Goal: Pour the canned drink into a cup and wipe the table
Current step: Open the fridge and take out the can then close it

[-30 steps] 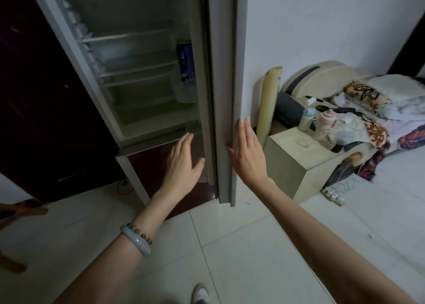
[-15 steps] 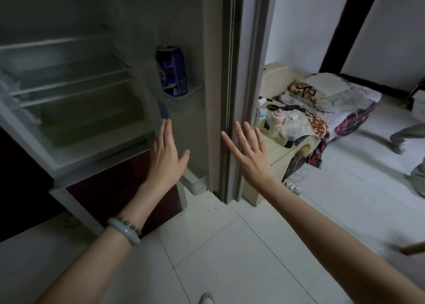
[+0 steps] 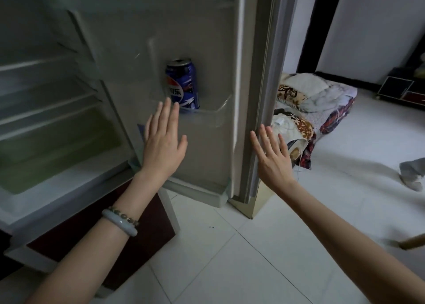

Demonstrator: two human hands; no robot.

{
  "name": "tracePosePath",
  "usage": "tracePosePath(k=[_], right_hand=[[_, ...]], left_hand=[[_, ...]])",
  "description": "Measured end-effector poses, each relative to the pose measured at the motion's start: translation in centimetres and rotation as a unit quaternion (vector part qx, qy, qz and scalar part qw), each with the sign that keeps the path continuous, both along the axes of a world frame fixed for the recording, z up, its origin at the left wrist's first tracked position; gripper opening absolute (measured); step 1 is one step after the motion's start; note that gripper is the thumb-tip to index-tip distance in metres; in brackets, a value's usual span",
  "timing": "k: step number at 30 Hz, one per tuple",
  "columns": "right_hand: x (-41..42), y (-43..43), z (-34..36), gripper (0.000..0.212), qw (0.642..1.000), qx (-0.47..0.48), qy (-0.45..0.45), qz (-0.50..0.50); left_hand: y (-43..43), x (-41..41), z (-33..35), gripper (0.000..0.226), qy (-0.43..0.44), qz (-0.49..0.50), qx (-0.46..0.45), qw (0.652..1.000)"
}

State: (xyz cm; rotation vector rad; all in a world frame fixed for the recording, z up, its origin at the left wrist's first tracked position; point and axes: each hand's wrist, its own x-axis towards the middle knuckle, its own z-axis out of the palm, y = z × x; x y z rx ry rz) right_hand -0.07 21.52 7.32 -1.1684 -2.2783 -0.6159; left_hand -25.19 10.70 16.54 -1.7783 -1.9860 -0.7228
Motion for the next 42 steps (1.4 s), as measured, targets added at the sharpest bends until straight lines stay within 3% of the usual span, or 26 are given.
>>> tracePosePath(k=[11,17,23,33,38,42], right_hand=[[0.0,9.7,1.4,0.069,0.994,-0.106,0.025,-0.009],[-0.2,15.8,2.1,0.077,0.991,-0.128,0.012,0.022],[-0.9,20.7,2.4,0.072,0.986,-0.16,-0.004,0.039],[-1.5,24.9,2.0,0.075,0.983,-0.165,-0.004,0.082],[-0.9,25.0,3.5,0.053,0.982,-0.082,0.103,0.138],[-1.2,24.0,8.9,0.045,0.954,-0.05,0.194,0.222]], left_hand=[[9.1,1.7,0.2,0.065,0.022,-0.026,0.036,0.999],[13.3,3.1,0.2,0.065,0.039,0.006,0.036,0.999],[16.7,4.2,0.5,0.064,0.045,0.043,0.018,0.998],[19.5,5.2,0.3,0.068,0.04,0.089,0.02,0.995],[19.2,5.4,0.7,0.059,0.032,0.098,0.04,0.994],[18.2,5.7,2.2,0.054,0.001,0.089,0.046,0.995]])
